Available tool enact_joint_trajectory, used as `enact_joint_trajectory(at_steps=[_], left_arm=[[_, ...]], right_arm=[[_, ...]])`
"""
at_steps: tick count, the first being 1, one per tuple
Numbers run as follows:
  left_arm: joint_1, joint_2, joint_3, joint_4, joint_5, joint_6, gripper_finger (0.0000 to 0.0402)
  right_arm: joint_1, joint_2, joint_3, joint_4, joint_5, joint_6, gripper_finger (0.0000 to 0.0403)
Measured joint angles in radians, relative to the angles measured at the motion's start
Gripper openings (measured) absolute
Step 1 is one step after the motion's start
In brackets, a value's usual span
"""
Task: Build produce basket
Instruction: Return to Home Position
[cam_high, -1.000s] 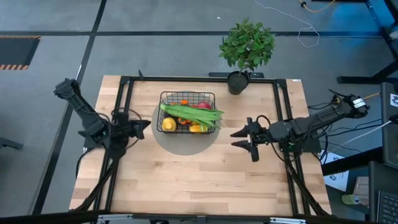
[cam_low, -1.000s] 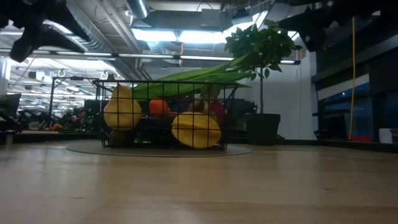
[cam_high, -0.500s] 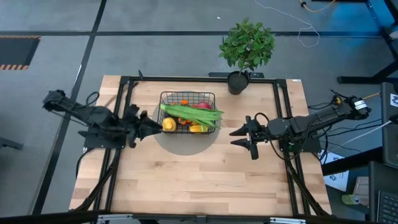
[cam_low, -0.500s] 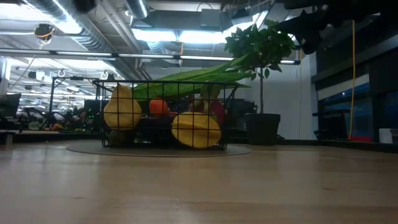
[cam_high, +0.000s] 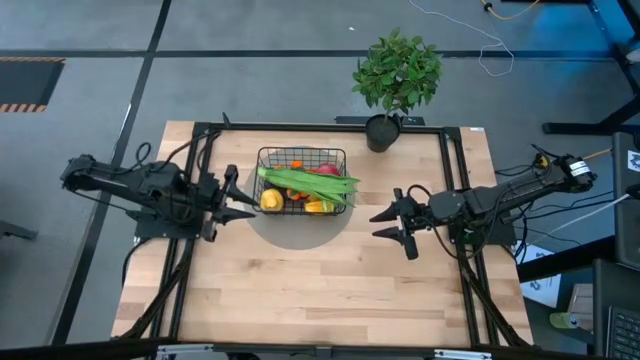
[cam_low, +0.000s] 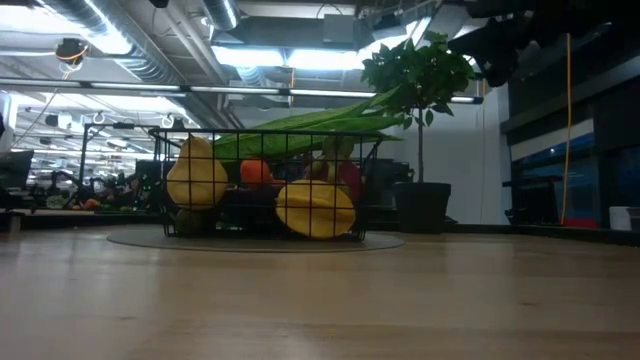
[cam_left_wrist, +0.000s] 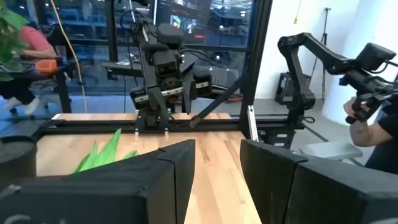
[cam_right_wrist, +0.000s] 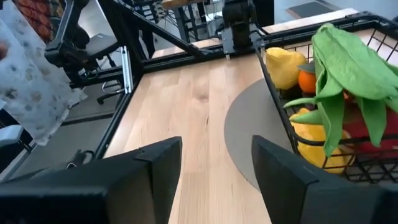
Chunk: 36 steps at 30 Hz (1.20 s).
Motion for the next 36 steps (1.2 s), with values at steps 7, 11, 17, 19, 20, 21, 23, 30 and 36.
enact_joint_trajectory(at_steps=[7,11,17,19,20,21,23,30,36], left_arm=[[0.000,-0.076,-0.019,-0.054,0.000,-0.008,0.0119],[-0.001,-0.148,-0.089,-0.038,0.000,0.004,0.0119],[0.000,-0.274,-0.227,0.105,0.000,0.020,0.0119],[0.000,-0.314,-0.275,0.134,0.000,0.046,0.0119],[0.000,-0.335,-0.298,0.145,-0.003,0.061,0.0119],[0.000,-0.358,-0.321,0.159,-0.010,0.066,0.0119],[0.000,-0.403,-0.363,0.195,-0.035,0.067,0.0119],[0.000,-0.554,-0.453,0.213,-0.045,0.070,0.0119],[0.000,-0.570,-0.522,0.300,-0.045,0.119,0.0119]], right_arm=[[0.000,0.001,-0.019,0.005,0.000,0.003,0.0184],[0.000,0.001,-0.026,0.005,0.000,0.003,0.0184],[0.000,0.001,-0.026,0.007,0.001,0.001,0.0184],[0.000,0.001,-0.026,0.007,0.001,0.000,0.0184],[0.000,0.001,-0.026,0.007,0.001,-0.001,0.0184],[0.000,0.001,-0.026,0.007,0.001,-0.002,0.0184],[0.000,0.001,-0.026,0.007,0.001,-0.001,0.0184],[0.000,0.001,-0.026,0.007,0.002,-0.001,0.0184],[0.000,0.000,-0.027,0.006,0.002,-0.002,0.0184]])
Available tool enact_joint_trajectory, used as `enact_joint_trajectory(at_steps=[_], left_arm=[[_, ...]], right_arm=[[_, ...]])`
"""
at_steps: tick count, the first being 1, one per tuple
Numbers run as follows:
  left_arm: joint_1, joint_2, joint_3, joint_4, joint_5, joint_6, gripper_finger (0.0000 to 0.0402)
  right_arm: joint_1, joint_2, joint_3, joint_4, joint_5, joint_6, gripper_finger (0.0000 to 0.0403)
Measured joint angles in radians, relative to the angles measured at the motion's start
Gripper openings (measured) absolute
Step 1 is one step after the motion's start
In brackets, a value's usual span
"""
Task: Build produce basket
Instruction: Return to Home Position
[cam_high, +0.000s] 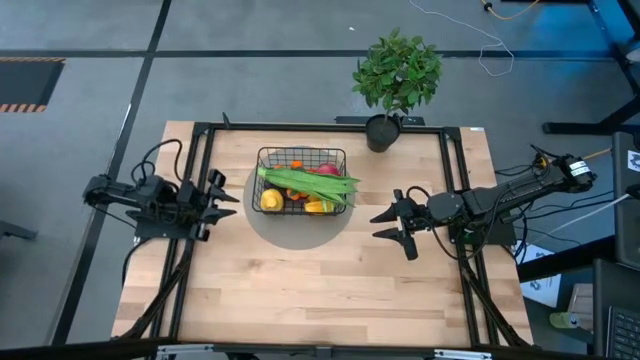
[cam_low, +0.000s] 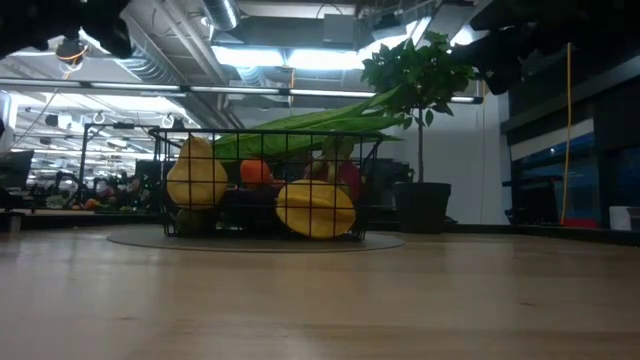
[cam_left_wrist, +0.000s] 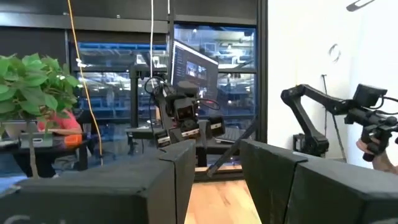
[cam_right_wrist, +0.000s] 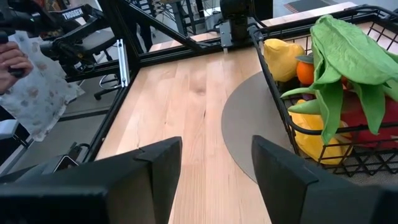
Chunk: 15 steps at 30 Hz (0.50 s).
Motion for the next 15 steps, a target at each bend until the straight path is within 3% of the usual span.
enact_joint_trajectory(at_steps=[15], left_arm=[[0.000,0.000,-0.070,-0.025,0.034,-0.092,0.0119]], right_arm=[[0.000,0.000,0.000,-0.002,0.000,-0.002,0.0184]])
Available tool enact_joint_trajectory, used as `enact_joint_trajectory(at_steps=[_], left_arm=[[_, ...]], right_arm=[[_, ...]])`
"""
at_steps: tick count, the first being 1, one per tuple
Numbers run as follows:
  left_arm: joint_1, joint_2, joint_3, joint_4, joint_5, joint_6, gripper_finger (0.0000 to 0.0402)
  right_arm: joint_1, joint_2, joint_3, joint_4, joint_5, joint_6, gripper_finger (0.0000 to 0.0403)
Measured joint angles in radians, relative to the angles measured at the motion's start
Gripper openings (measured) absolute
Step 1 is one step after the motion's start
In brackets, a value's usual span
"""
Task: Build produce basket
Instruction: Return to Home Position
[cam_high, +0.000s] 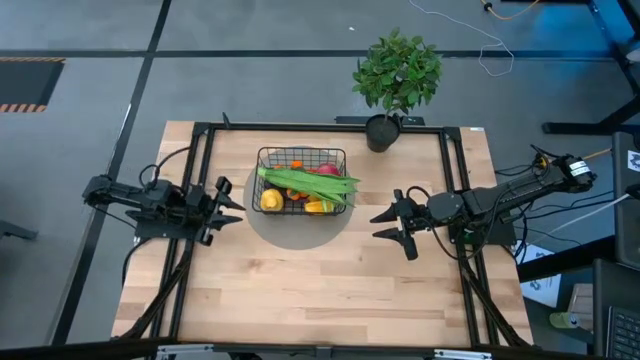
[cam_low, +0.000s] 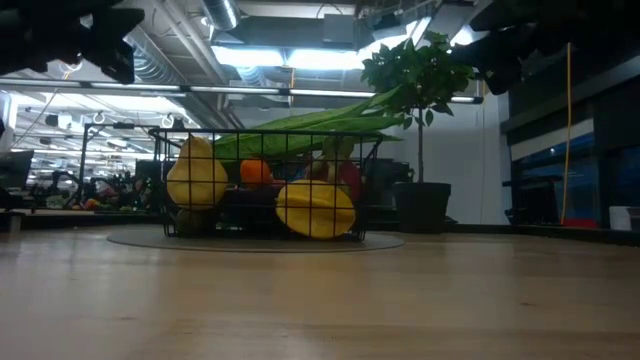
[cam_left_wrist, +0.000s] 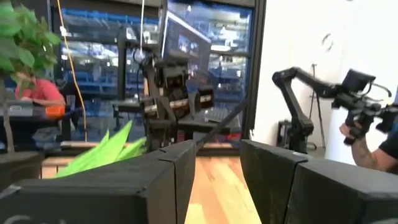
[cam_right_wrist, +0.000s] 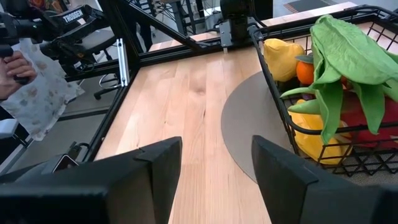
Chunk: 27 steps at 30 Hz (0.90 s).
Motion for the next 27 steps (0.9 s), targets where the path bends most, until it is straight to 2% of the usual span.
enact_joint_trajectory(at_steps=[5,11,14,19,27], left_arm=[[0.000,0.000,0.000,-0.021,0.000,-0.001,0.0119],[0.000,0.000,0.000,-0.156,-0.005,-0.066,0.0119],[0.000,0.000,0.000,-0.211,-0.041,-0.068,0.0119],[0.000,0.000,0.000,-0.280,-0.162,-0.099,0.0119],[0.000,0.000,0.001,-0.283,-0.150,-0.088,0.0119]], right_arm=[[0.000,0.000,0.000,-0.003,0.000,-0.005,0.0184],[0.000,0.000,0.000,-0.034,0.000,-0.048,0.0184],[0.000,0.000,0.000,-0.041,0.006,-0.046,0.0184],[0.000,0.000,0.000,-0.044,0.008,-0.046,0.0184],[0.000,0.000,0.000,-0.048,0.008,-0.046,0.0184]])
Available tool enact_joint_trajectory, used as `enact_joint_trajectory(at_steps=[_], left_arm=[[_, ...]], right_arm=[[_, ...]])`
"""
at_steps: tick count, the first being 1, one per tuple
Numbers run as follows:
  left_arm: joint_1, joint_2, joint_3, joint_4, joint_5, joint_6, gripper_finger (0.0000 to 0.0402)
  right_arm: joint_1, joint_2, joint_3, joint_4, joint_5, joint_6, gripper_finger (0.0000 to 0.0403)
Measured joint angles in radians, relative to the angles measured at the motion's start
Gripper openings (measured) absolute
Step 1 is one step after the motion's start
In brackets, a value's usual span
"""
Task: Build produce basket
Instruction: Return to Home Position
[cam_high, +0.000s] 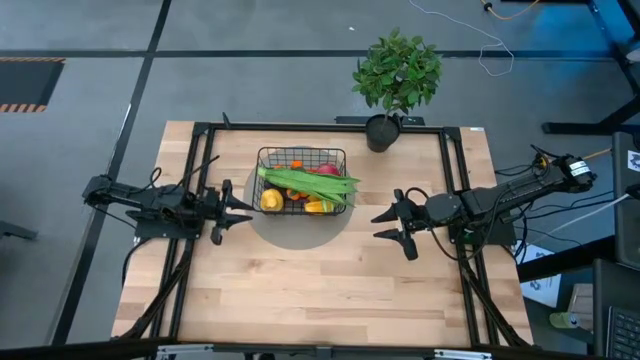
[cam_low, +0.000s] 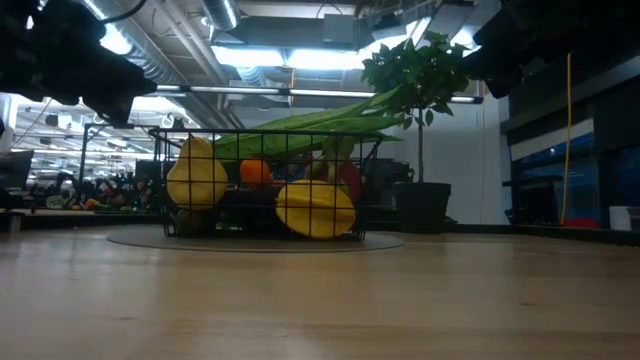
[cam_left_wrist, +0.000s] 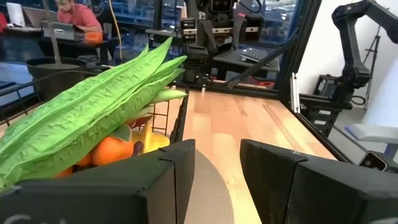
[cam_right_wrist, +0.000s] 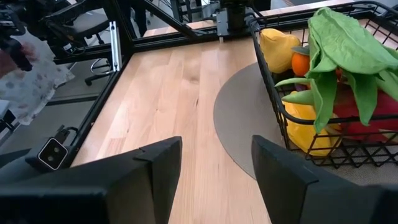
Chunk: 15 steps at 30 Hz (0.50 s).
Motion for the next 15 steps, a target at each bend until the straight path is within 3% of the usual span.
enact_joint_trajectory(at_steps=[9,15], left_arm=[[0.000,0.000,0.000,-0.001,0.002,0.005,0.0119],[0.000,0.000,0.000,-0.002,0.002,0.005,0.0119]], right_arm=[[-0.002,0.000,0.000,-0.001,0.008,-0.057,0.0184],[-0.018,-0.031,0.000,-0.094,0.093,-0.076,0.0184]])
